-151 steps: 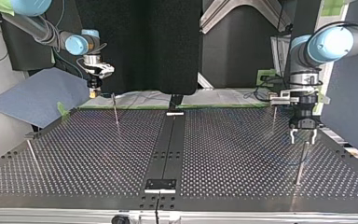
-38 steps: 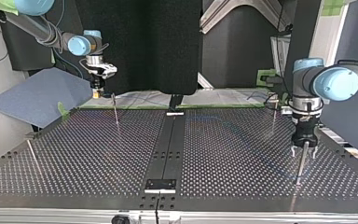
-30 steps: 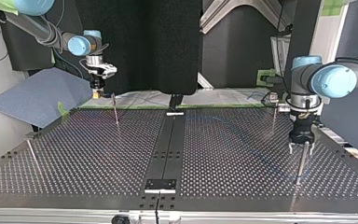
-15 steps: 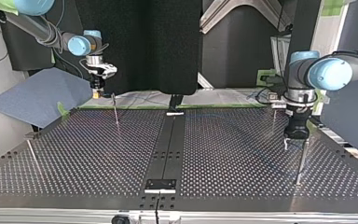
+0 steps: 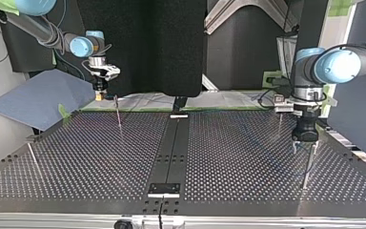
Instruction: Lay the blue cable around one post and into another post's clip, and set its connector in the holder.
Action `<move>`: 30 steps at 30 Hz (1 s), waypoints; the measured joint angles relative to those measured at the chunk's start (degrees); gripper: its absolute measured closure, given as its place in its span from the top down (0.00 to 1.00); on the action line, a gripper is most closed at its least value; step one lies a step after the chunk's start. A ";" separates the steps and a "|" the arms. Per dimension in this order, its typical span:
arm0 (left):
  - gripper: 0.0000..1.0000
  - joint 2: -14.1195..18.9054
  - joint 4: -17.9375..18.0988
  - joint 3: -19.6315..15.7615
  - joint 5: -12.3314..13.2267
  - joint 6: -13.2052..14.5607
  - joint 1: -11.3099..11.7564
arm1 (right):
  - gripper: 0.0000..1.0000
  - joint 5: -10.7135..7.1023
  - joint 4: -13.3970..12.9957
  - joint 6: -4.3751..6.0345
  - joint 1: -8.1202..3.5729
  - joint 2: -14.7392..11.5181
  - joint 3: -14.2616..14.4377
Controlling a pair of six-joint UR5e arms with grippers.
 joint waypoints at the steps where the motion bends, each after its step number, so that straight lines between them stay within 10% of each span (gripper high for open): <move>1: 1.00 0.04 0.27 -0.25 0.19 -0.47 -0.08 | 0.25 0.00 0.04 -0.03 0.02 -0.01 -0.01; 30: 1.00 5.24 10.12 -9.08 0.38 -13.22 -1.66 | 0.25 0.00 0.13 -0.12 0.35 -0.04 -0.21</move>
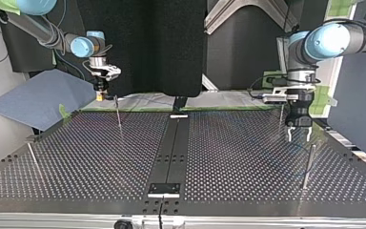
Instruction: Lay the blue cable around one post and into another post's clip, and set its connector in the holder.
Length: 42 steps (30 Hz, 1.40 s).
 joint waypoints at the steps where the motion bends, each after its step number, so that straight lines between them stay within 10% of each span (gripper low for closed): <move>1: 1.00 0.06 0.63 -0.16 -0.02 -0.66 -0.12 | 0.25 0.00 0.03 0.00 0.00 0.00 -0.03; 9: 1.00 0.80 2.98 -0.36 -0.74 -2.31 0.03 | 0.25 0.00 0.33 0.00 0.01 0.03 -0.17; 25: 1.00 9.30 -5.41 -0.60 -5.16 6.26 7.39 | 0.25 0.08 0.35 0.00 0.01 0.04 -0.17; 42: 1.00 14.42 -13.47 4.40 -10.69 14.31 9.16 | 0.25 0.09 0.21 0.00 0.42 0.06 -0.26</move>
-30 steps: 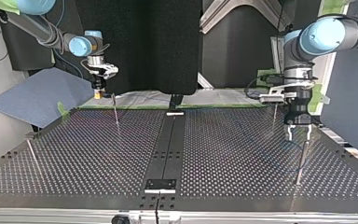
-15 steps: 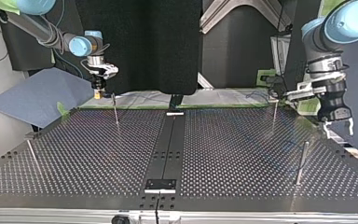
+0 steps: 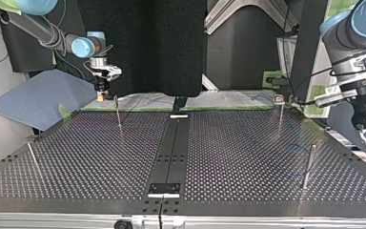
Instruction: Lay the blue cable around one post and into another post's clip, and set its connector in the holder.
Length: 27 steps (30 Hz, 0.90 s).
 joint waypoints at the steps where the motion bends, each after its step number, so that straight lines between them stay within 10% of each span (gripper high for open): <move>1: 1.00 -0.09 -0.54 0.56 -0.57 0.56 -0.09 | 0.25 0.00 -0.01 0.00 0.06 0.00 -0.01; 27: 1.00 -4.30 -14.70 14.71 -14.72 14.72 -4.75 | 0.25 -0.03 0.36 -0.01 0.66 -0.01 -0.42</move>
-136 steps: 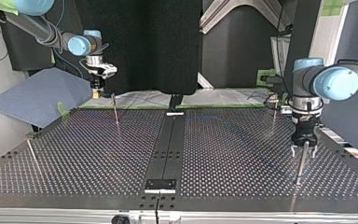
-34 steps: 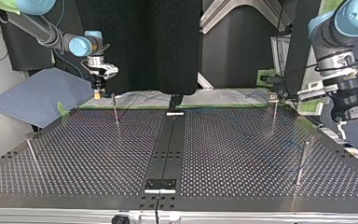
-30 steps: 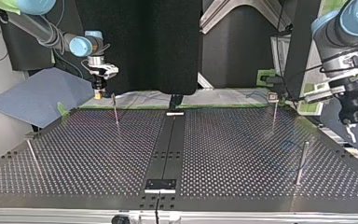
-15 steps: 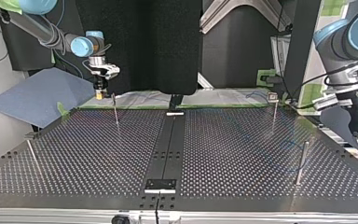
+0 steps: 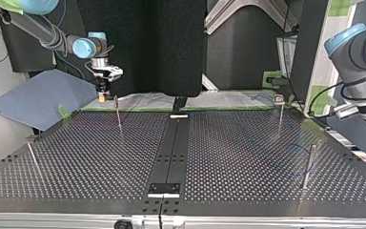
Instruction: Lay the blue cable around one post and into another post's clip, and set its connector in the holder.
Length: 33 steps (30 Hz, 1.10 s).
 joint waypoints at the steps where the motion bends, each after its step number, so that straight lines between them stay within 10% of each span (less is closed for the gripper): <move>1: 1.00 -0.01 -0.70 0.72 -0.71 0.70 -0.17 | 0.25 0.02 0.01 0.00 0.03 0.00 0.00; 33: 1.00 -1.27 -15.60 5.72 -7.56 15.57 -7.91 | 0.25 0.38 1.18 -0.34 0.39 -0.03 -0.02</move>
